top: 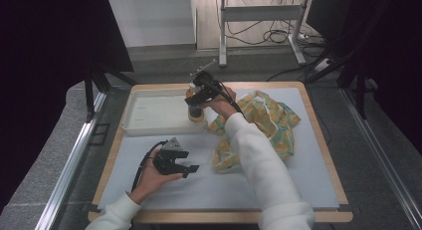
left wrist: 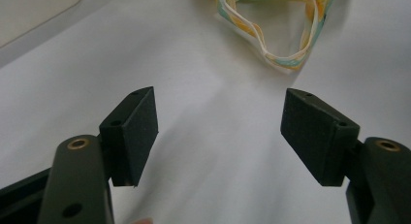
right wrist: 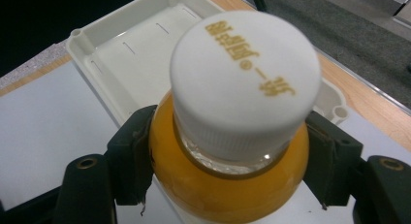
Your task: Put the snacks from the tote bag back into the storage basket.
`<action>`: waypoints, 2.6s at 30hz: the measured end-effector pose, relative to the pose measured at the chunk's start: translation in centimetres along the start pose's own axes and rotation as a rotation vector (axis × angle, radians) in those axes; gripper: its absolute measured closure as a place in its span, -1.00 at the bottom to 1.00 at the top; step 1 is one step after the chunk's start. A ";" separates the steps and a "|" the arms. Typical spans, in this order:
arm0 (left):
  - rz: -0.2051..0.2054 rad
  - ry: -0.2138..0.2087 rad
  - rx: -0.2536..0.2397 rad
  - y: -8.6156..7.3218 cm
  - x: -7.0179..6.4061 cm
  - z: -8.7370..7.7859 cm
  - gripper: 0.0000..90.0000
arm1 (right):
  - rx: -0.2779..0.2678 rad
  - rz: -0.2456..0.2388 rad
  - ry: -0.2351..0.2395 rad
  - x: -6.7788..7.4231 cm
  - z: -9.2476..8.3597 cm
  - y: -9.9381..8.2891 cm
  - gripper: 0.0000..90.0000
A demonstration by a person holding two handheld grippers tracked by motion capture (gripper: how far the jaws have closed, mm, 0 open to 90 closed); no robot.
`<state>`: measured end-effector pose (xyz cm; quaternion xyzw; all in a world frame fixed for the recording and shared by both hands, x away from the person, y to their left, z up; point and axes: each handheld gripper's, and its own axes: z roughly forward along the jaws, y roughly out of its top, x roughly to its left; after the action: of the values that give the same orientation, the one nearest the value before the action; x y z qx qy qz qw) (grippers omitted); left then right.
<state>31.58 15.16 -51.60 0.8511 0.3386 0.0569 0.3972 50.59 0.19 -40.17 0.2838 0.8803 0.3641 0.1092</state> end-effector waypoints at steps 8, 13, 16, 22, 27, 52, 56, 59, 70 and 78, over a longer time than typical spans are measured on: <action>0.001 0.000 0.001 0.0 0.0 0.0 -0.34 | 0.025 -0.005 -0.002 0.1 0.9 -0.2 -0.33; -0.002 0.000 -0.001 0.0 0.0 -0.1 -0.34 | 0.057 -0.011 0.001 0.2 1.6 -0.5 -0.33; -0.001 0.003 0.000 0.0 0.0 -0.2 -0.34 | 0.079 -0.013 -0.007 0.3 1.9 -0.7 -0.33; -0.001 0.002 0.000 0.0 0.0 -0.1 -0.35 | 0.129 -0.020 -0.025 0.2 2.2 -1.1 -0.34; 0.002 0.001 0.005 0.0 -0.1 -0.1 -0.35 | 0.139 -0.022 -0.036 0.2 2.3 -1.4 -0.35; -0.005 0.002 0.011 0.0 0.1 0.3 -0.35 | 0.016 0.014 -0.029 0.6 -1.4 -1.5 -0.65; -0.011 0.003 0.003 0.0 0.1 0.1 -0.35 | 0.013 0.019 -0.027 0.4 -1.9 -1.8 -0.65; -0.004 0.004 0.006 0.0 0.2 0.0 -0.35 | 0.016 0.024 -0.029 0.3 -2.3 -2.3 -0.64; -0.008 0.009 0.008 -0.2 0.3 0.0 -0.33 | 0.000 0.036 -0.034 -0.3 -5.0 -4.6 -0.63; -0.019 0.020 0.004 -0.3 0.5 -0.1 -0.33 | -0.025 0.040 -0.049 -0.6 -8.8 -8.0 -0.61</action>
<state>31.79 15.64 -51.83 0.8481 0.3508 0.0611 0.3925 44.27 -9.84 -39.55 0.3086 0.8670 0.3701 0.1270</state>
